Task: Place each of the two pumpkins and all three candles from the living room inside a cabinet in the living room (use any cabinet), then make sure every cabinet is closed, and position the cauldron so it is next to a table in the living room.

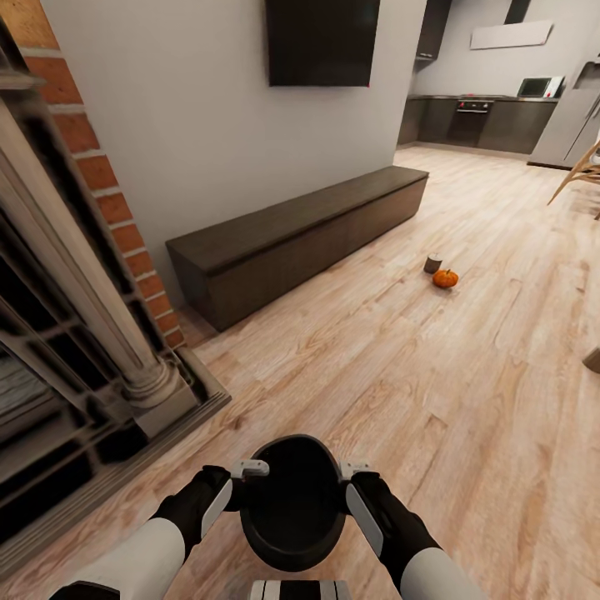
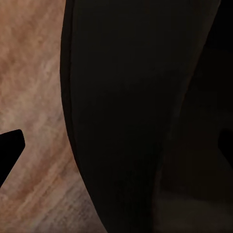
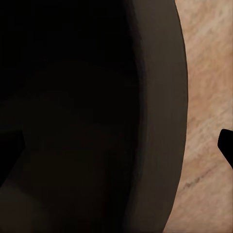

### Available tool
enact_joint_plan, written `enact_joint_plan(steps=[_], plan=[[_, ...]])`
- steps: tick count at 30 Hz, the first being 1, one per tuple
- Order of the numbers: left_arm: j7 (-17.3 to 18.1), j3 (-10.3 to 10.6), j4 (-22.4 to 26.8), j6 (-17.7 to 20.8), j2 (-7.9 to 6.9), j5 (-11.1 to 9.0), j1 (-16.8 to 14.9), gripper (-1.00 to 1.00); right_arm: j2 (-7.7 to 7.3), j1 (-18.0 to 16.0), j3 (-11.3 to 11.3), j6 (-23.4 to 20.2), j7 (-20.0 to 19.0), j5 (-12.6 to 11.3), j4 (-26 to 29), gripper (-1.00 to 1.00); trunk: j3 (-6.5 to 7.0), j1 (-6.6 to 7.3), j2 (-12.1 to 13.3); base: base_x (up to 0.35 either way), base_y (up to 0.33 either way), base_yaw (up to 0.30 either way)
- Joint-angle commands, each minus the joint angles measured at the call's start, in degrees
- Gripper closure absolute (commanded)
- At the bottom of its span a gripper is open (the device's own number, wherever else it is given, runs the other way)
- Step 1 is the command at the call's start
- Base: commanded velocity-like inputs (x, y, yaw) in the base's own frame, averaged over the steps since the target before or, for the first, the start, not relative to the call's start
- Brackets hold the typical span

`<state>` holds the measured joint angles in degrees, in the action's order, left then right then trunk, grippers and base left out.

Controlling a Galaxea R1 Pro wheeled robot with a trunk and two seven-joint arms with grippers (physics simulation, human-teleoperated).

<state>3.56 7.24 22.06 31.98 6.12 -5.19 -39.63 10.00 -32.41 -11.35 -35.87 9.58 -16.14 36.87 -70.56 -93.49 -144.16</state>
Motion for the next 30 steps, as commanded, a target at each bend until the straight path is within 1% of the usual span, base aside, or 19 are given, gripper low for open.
enact_joint_plan(steps=[1, 14, 15, 24, 25, 30], plan=[[-0.1, 0.4, 0.1, 0.3, -0.06, -0.5, 0.0, -1.0, 0.0, 0.0, -0.1, -0.2, 0.5, -0.6, -0.1, -1.0, -0.05, 0.01, 0.0, 0.0, 0.0, 0.0], [-0.2, 0.4, 0.1, 0.3, -0.06, -0.5, 0.0, -1.0, 0.0, 0.0, -0.2, -0.2, 0.5, -0.6, -0.5, -1.0, -0.05, 0.01, 0.0, 0.0, 0.0, 0.0], [-0.2, 0.4, 0.1, 0.3, -0.06, -0.5, 0.0, -1.0, 0.0, 0.0, -0.2, -0.2, 0.5, -0.6, -0.5, 1.0, -0.05, 0.01, 0.0, 0.0, 0.0, 0.0], [-0.2, 0.4, 0.1, 0.3, -0.06, -0.6, 0.0, -1.0, 0.0, 0.0, -0.1, -0.2, 0.5, -0.6, -0.5, 1.0, -0.05, 0.01, 0.0, 0.0, 0.0, 0.0], [-0.2, 0.4, 0.1, 0.3, -0.06, -0.6, 0.0, 1.0, 0.0, 0.0, -0.1, -0.2, 0.5, -0.6, -0.5, 1.0, -0.05, 0.01, 0.0, 0.0, 0.0, 0.0], [-0.2, 0.4, 0.1, 0.2, -0.06, -0.6, 0.0, 1.0, 0.0, 0.0, -0.1, -0.2, 0.5, -0.6, -0.5, 1.0, -0.05, 0.01, 0.0, 0.0, 0.0, 0.0]])
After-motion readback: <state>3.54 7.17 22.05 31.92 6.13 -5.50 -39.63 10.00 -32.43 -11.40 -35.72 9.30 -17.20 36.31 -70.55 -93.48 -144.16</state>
